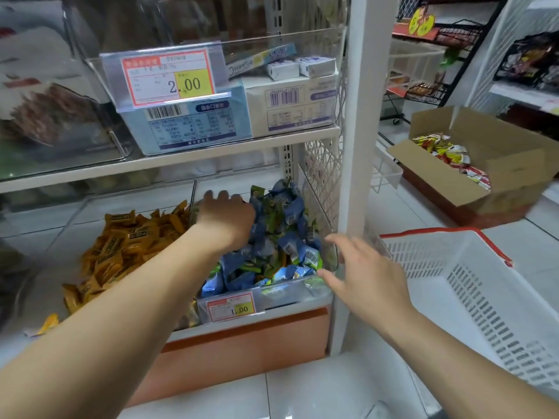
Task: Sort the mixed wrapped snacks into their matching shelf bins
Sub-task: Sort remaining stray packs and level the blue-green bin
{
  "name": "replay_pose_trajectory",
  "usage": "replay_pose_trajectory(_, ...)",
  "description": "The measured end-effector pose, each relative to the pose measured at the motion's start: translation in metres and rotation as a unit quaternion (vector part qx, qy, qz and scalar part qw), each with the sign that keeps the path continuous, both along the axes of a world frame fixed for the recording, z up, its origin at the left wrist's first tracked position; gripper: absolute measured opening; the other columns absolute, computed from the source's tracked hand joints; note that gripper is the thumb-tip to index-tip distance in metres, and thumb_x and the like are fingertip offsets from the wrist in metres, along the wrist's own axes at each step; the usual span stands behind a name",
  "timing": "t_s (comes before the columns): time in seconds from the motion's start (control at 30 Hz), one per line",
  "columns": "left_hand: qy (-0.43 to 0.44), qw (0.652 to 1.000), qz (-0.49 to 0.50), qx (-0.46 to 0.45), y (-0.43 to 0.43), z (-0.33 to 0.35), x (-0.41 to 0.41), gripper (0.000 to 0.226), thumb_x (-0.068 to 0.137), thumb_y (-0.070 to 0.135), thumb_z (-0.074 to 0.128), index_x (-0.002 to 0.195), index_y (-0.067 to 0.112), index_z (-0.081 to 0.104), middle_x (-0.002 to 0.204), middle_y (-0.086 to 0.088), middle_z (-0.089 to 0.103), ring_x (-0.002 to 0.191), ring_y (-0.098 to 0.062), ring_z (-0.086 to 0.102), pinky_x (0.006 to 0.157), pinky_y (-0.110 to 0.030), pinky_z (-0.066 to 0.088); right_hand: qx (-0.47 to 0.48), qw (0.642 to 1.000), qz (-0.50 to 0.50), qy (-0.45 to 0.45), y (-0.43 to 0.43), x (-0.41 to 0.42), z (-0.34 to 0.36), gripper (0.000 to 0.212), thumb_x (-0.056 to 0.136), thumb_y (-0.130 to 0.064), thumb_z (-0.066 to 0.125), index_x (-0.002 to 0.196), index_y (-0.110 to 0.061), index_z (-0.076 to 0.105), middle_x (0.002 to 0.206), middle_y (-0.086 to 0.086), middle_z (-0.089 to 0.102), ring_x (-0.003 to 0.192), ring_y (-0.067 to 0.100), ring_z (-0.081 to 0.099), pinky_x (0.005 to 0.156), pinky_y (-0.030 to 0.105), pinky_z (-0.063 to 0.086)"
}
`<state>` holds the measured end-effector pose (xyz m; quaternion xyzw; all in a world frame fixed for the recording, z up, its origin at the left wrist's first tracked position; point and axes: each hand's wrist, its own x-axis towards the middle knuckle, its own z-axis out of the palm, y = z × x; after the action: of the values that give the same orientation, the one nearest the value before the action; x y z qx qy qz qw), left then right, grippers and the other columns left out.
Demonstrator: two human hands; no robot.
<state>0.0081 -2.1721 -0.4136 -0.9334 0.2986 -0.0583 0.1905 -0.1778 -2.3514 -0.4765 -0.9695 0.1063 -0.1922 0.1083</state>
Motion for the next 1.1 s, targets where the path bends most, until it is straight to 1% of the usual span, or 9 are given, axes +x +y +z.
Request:
replay_pose_trajectory(0.1,0.198,0.956,-0.076,-0.205,-0.02,-0.015,-0.018,0.023,0.091,0.027,0.064,0.115,0.026,0.063,0.114,0.003,0.061,0.099,-0.015,0.056,0.078,-0.031,0.045,0.007,1.0,0.007,-0.006,0.0,0.0,0.0,0.053,0.084,-0.063,0.061,0.129,-0.042,0.042,0.114,-0.015,0.06,0.085,0.017,0.067,0.056,0.026,0.037)
replay_pose_trajectory(0.17,0.287,0.93,-0.065,-0.219,-0.025,-0.03,-0.025,0.015,0.093,0.034,0.065,0.105,0.027,0.068,0.105,0.006,0.069,0.089,-0.009,0.061,0.078,-0.029,0.051,-0.011,1.0,-0.001,-0.005,0.001,0.0,0.003,0.053,0.083,-0.063,0.062,0.128,-0.04,0.045,0.112,-0.014,0.061,0.085,0.018,0.067,0.055,0.027,0.039)
replay_pose_trajectory(0.37,0.285,0.951,-0.026,-0.115,0.004,-0.04,-0.009,0.029,0.082,0.047,0.069,0.111,0.041,0.066,0.109,0.015,0.064,0.095,-0.009,0.06,0.077,-0.032,0.054,-0.017,0.997,0.031,-0.073,0.02,0.004,0.014,0.039,0.08,-0.044,0.073,0.114,-0.027,0.063,0.093,-0.007,0.054,0.081,0.016,0.06,0.052,0.027,0.045)
replay_pose_trajectory(0.5,0.251,0.959,0.002,-0.13,0.017,-0.035,0.0,0.02,0.09,0.038,0.064,0.109,0.043,0.064,0.114,0.012,0.065,0.094,-0.011,0.062,0.081,-0.037,0.056,0.089,0.97,0.226,0.029,0.037,0.024,0.016,0.044,0.097,-0.042,0.047,0.138,-0.029,0.05,0.131,-0.01,0.051,0.121,0.011,0.046,0.098,0.03,0.042)
replay_pose_trajectory(0.57,0.224,0.964,-0.008,-0.143,0.021,-0.034,0.001,0.019,0.094,0.035,0.059,0.109,0.043,0.067,0.116,0.01,0.066,0.092,-0.011,0.062,0.076,-0.033,0.055,0.06,0.953,0.271,0.124,0.043,0.036,0.013,0.044,0.1,-0.048,0.038,0.139,-0.032,0.051,0.139,-0.009,0.05,0.129,0.014,0.042,0.105,0.037,0.038)
replay_pose_trajectory(0.67,0.176,0.973,-0.015,-0.146,0.026,-0.033,0.002,0.027,0.097,0.033,0.055,0.116,0.044,0.069,0.122,0.007,0.065,0.097,-0.015,0.06,0.073,-0.031,0.051,0.001,0.937,0.24,0.253,0.043,0.049,0.009,0.052,0.099,-0.058,0.024,0.134,-0.036,0.056,0.135,-0.004,0.055,0.124,0.023,0.05,0.098,0.042,0.044)
replay_pose_trajectory(0.8,0.075,0.984,-0.102,-0.127,0.021,-0.039,-0.007,0.036,0.094,0.017,0.056,0.125,0.034,0.064,0.128,0.002,0.052,0.119,-0.024,0.042,0.092,-0.037,0.04,0.009,0.955,0.17,0.242,0.042,0.058,0.003,0.056,0.098,-0.059,0.024,0.109,-0.024,0.067,0.108,0.003,0.056,0.108,0.027,0.054,0.079,0.038,0.044)
replay_pose_trajectory(0.93,0.294,0.927,-0.113,-0.205,0.016,-0.048,-0.019,0.036,0.088,0.005,0.053,0.113,0.028,0.066,0.119,0.004,0.066,0.106,-0.017,0.06,0.087,-0.035,0.05,0.045,0.965,0.141,0.218,0.04,0.06,-0.005,0.044,0.1,-0.041,0.035,0.09,-0.013,0.068,0.101,0.006,0.049,0.107,0.03,0.051,0.088,0.039,0.046)
replay_pose_trajectory(1.1,0.338,0.928,-0.084,-0.131,0.011,-0.051,-0.009,0.027,0.097,0.04,0.052,0.119,0.034,0.067,0.121,0.01,0.065,0.099,-0.01,0.055,0.072,-0.025,0.039,0.056,0.967,0.135,0.21,0.035,0.056,0.0,0.036,0.098,-0.037,0.039,0.086,-0.017,0.067,0.093,0.0,0.046,0.093,0.026,0.056,0.075,0.035,0.043)
